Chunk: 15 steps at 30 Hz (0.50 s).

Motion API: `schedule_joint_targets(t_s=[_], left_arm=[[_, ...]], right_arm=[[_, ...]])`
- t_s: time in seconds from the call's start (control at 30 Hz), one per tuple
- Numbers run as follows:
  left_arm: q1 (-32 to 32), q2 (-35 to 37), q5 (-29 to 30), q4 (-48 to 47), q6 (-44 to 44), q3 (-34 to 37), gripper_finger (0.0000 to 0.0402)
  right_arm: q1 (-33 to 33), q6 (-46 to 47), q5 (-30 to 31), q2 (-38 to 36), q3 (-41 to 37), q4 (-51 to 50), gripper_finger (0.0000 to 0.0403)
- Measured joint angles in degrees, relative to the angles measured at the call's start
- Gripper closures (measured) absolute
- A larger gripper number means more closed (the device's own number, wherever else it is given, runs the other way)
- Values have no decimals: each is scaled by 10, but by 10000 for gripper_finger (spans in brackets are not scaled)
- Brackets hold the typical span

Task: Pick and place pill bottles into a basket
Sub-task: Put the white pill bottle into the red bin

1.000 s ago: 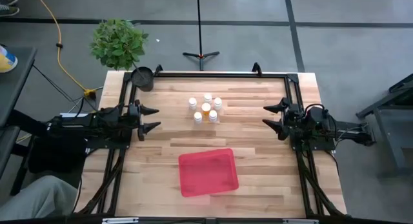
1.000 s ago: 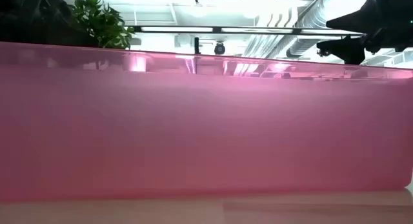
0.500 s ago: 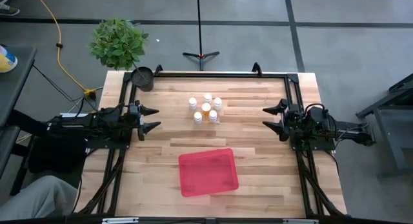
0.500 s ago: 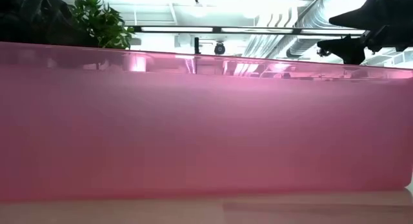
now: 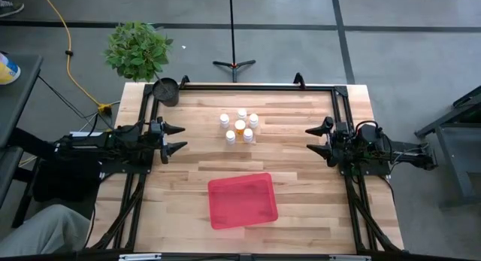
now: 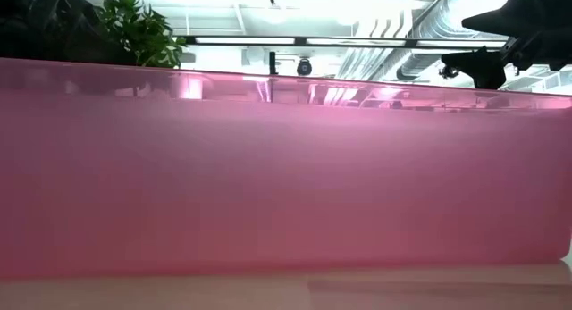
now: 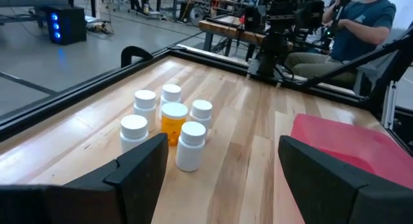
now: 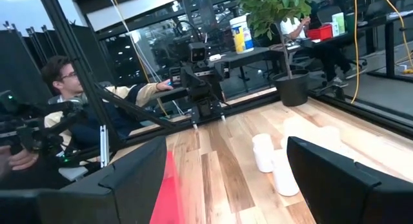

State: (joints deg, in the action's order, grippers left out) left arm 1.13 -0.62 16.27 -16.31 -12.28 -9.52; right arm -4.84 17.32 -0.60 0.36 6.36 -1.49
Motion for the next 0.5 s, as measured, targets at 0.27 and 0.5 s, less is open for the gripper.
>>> schedule_joint_targets(t_s=[0.27,0.5], left_arm=[[0,0,-15,38,67,0,73],[0,0,-4,44,80,0,73]], right_arm=[[0,-18,9,1,0,0,91],[0,-48,35,40,48,-28,91]])
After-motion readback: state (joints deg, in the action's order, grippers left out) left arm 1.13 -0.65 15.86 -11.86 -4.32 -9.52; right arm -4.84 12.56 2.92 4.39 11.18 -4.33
